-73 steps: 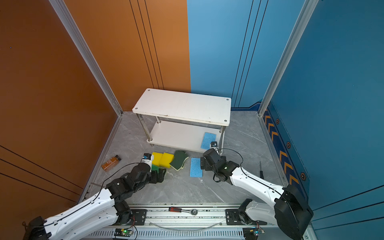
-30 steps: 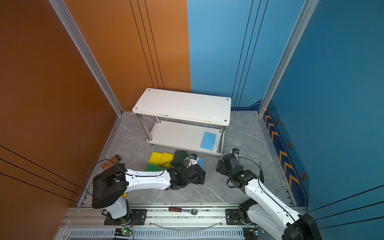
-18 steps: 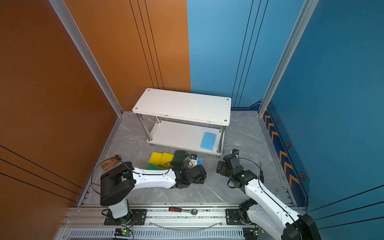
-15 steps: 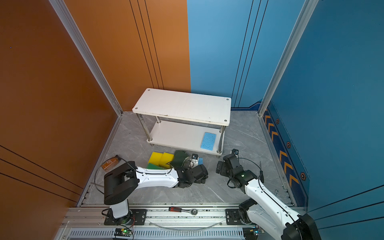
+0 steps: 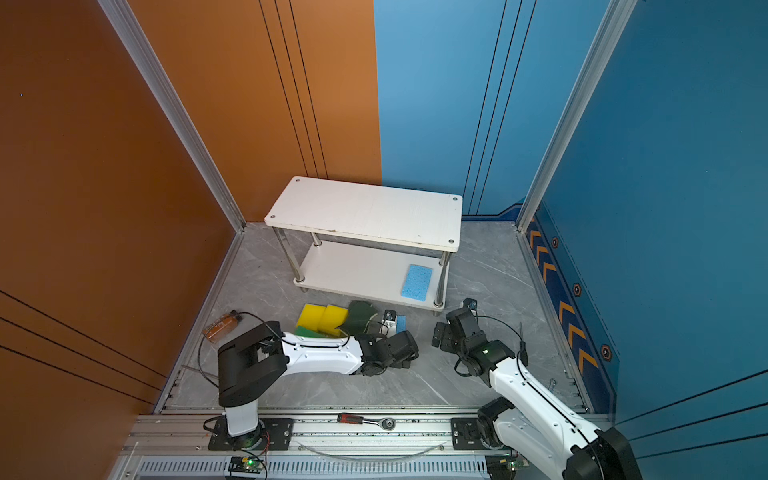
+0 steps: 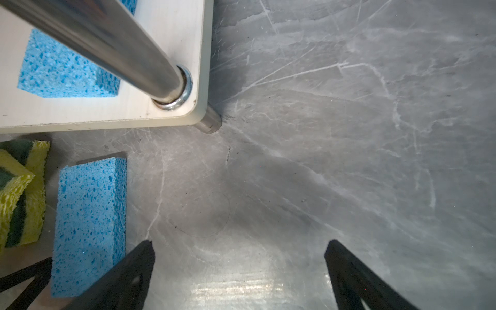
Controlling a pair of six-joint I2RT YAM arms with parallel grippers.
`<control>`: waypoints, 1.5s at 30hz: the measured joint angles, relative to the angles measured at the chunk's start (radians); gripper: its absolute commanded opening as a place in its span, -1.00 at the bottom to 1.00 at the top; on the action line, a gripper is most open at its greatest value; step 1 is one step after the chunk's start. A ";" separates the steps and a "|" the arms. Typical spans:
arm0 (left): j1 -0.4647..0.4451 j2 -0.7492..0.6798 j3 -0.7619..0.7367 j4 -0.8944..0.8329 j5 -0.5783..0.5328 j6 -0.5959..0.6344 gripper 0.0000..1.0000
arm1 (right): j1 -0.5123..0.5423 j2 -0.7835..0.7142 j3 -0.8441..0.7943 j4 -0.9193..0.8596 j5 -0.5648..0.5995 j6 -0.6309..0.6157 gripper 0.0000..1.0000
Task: Place and organize the cleaning sponges onto the shelf
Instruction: 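Lower the left gripper and close it on the second blue sponge, then lift the blue sponge with the left gripper toward the lower shelf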
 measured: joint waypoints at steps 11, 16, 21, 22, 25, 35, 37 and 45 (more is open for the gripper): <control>0.000 0.003 0.000 -0.006 0.000 0.014 0.27 | 0.000 0.000 0.000 0.000 0.000 0.000 0.97; -0.001 0.003 0.001 -0.006 0.001 0.039 0.26 | 0.000 0.000 0.000 0.001 0.000 0.000 0.97; -0.008 0.002 0.001 -0.008 0.001 0.073 0.25 | -0.002 0.000 0.000 0.001 0.000 0.000 0.97; -0.012 -0.002 0.001 -0.011 0.001 0.082 0.25 | -0.002 0.000 0.000 0.001 -0.001 0.000 0.97; -0.026 -0.024 0.001 -0.029 0.005 0.111 0.25 | -0.004 0.005 0.000 0.004 -0.005 -0.003 0.97; -0.035 -0.146 0.001 -0.065 0.004 0.181 0.26 | -0.006 0.032 0.000 0.024 -0.023 -0.006 0.97; -0.035 -0.167 0.000 -0.074 0.004 0.188 0.26 | -0.006 0.035 0.000 0.029 -0.023 -0.006 0.97; -0.037 -0.284 -0.008 -0.095 -0.027 0.208 0.28 | -0.006 0.054 0.000 0.039 -0.026 -0.006 0.97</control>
